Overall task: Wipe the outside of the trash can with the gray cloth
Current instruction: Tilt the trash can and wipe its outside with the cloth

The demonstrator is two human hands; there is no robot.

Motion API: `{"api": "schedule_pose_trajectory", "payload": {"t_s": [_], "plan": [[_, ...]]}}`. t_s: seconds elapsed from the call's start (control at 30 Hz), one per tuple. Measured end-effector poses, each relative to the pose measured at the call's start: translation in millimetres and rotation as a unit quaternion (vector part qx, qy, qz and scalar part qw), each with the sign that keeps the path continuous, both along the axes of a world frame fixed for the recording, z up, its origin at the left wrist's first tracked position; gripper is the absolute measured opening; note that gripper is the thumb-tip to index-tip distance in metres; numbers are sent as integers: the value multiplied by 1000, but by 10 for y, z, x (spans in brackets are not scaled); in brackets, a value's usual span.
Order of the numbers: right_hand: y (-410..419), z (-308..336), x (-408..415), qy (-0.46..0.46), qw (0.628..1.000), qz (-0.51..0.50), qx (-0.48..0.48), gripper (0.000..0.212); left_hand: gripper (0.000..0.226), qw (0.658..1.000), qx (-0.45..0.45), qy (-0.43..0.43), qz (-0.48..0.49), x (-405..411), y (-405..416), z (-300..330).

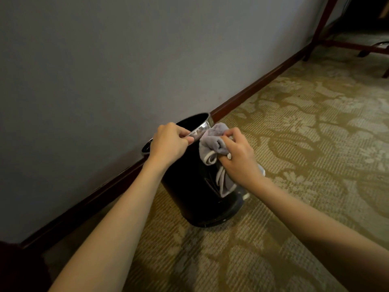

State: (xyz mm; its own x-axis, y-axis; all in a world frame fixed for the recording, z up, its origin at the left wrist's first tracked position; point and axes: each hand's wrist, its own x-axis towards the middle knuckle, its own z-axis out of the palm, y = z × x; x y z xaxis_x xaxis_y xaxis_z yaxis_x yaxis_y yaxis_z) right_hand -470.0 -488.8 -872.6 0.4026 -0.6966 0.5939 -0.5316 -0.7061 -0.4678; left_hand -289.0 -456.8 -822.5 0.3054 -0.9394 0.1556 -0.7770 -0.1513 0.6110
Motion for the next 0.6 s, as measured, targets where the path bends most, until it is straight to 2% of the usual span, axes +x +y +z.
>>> {"api": "schedule_pose_trajectory", "payload": {"t_s": [0.07,0.17,0.3,0.37,0.47,0.6], "plan": [[50,-96,-52,24,1000,7,-3,17,8,1000,3,5,5,39,-12,-1],[159,-354,-199,112,993,16,16,17,6,999,4,21,24,156,-21,0],[275,-722,-508,243,968,17,66,15,12,996,-2,47,79,390,-10,-32],[282,-757,-570,273,958,13,83,18,12,995,-4,48,90,439,9,-46],[269,-633,-492,253,965,9,72,16,13,995,-12,34,90,389,30,-51],[222,-244,-112,121,992,29,33,14,15,998,-15,8,54,211,7,-28]]}}
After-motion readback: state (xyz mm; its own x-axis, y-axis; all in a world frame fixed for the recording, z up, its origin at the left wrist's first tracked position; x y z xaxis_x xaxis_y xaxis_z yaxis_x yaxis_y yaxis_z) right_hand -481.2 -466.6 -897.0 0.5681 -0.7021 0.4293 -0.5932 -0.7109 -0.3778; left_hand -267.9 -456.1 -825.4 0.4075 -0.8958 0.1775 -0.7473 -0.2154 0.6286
